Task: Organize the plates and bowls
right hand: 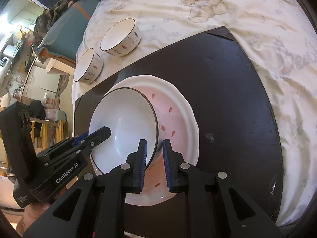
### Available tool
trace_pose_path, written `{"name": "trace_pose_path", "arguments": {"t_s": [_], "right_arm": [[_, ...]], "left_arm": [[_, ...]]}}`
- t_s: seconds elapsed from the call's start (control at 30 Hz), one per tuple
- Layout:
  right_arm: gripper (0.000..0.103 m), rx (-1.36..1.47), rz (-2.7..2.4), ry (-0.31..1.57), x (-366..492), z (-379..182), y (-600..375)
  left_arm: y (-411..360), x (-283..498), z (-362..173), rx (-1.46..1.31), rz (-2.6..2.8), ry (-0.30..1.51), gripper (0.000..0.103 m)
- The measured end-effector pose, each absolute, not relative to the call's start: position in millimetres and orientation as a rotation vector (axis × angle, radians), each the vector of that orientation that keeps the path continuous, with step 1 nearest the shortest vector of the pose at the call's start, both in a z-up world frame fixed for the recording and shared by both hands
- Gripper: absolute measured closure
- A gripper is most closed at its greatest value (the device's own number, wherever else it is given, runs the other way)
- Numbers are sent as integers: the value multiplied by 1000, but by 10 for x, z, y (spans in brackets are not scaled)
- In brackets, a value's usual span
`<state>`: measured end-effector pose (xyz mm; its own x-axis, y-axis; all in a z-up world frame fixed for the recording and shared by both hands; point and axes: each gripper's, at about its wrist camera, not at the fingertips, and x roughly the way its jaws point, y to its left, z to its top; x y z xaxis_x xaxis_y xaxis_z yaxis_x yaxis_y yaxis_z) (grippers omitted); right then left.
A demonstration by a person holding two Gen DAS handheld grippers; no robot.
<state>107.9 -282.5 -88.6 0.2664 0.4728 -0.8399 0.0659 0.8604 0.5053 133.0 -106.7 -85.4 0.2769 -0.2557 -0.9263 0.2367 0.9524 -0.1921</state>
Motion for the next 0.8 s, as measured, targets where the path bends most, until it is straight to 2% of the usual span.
{"name": "trace_pose_path", "arguments": {"t_s": [0.13,0.2,0.3,0.37,0.6,0.67,0.73,0.8], "right_arm": [[83,483,292,1286,1080,-884,-2799],[83,490,291,1286,1087,-890,-2807],[83,502,280,1274,1095,-883,-2826],[83,509,277,1267,1096,-875,-2838],[82,486,267,1218,1087,-779,-2837],[75,474,264,1204,1075,-750,-2828],[39,474,260,1189,1068,-719,-2832],[36,464,253,1162,1052,-679,-2838]], "left_arm": [[-1012,1299,-826,-31,-312,1244,86],[-957,1294,-795,-19,-265,1237,64],[-840,1279,-718,-52,-244,1208,48],[-773,1277,-678,-70,-224,1200,43],[-586,1238,-559,-76,-141,1143,42],[-543,1228,-546,-73,-123,1140,42],[-510,1214,-535,-70,-108,1135,42],[-459,1192,-516,-64,-97,1129,42]]}}
